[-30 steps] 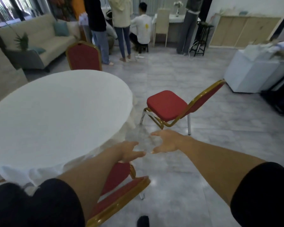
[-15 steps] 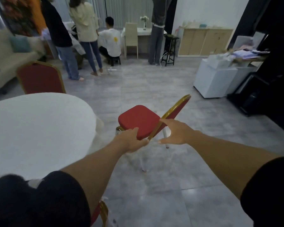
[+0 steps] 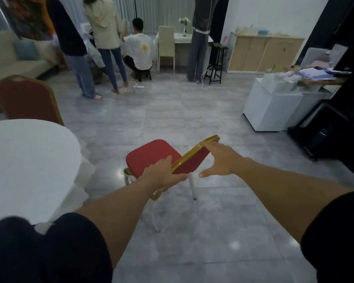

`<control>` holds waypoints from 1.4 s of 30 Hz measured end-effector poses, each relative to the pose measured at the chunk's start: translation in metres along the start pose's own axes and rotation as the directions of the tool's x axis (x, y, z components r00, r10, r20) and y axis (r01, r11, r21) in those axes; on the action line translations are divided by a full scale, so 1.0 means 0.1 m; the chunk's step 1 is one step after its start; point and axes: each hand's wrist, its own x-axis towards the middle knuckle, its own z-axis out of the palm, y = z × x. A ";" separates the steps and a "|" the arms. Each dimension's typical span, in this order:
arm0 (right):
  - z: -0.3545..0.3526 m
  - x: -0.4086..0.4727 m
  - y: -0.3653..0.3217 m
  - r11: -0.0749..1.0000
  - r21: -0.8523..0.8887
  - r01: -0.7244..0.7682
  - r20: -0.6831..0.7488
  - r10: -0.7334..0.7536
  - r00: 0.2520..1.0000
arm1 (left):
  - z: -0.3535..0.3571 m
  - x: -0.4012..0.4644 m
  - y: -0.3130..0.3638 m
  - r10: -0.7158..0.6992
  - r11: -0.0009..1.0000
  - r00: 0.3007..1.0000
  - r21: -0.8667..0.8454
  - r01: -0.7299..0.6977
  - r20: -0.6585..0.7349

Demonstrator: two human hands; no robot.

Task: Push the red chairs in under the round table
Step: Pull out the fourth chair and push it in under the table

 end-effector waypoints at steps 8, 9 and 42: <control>-0.12 1.07 0.73 0.992 -0.075 0.102 0.055 -0.098 0.994 | 0.03 1.11 0.15 -0.120 0.993 0.993 -0.017 0.120 0.019; -0.12 1.25 0.82 0.990 -0.084 0.115 0.072 -0.109 0.991 | 0.05 1.29 0.17 -0.132 0.991 0.991 -0.027 0.133 0.024; -0.09 4.18 1.42 0.423 -0.256 0.869 0.635 -0.604 0.481 | 0.56 2.91 0.78 -0.533 0.765 0.811 -0.271 0.584 0.242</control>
